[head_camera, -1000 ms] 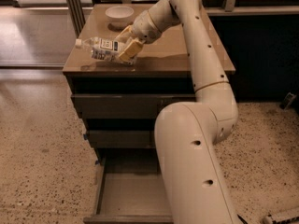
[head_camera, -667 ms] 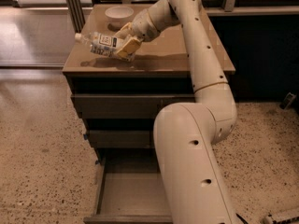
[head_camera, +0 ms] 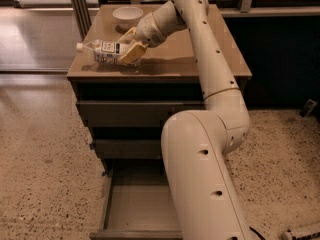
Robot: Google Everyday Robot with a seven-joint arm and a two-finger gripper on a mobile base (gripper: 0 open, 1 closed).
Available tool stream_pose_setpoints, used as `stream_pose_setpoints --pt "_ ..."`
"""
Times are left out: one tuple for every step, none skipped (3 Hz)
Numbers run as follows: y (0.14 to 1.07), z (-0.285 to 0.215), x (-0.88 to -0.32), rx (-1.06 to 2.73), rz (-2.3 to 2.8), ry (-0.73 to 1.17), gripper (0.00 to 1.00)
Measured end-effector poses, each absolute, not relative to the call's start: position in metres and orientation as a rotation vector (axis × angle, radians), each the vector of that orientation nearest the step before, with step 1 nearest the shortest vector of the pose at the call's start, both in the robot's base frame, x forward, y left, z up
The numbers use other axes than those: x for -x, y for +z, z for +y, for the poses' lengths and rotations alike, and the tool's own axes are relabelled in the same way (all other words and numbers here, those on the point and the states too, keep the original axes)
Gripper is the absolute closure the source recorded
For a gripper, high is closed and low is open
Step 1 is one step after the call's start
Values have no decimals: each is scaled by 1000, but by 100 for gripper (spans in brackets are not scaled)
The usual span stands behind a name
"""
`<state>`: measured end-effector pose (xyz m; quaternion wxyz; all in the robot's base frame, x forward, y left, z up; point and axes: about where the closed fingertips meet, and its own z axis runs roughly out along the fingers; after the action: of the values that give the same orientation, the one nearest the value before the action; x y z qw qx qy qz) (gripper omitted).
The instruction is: Pick blue plastic bottle from bottom drawer and place on counter
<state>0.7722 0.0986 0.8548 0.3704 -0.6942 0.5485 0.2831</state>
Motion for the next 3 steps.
stream_pose_setpoints --pt "855 99 -772 1781 1407 726 78" --pt "855 99 -772 1781 1407 726 55" --pt "855 99 -772 1781 1407 726 24"
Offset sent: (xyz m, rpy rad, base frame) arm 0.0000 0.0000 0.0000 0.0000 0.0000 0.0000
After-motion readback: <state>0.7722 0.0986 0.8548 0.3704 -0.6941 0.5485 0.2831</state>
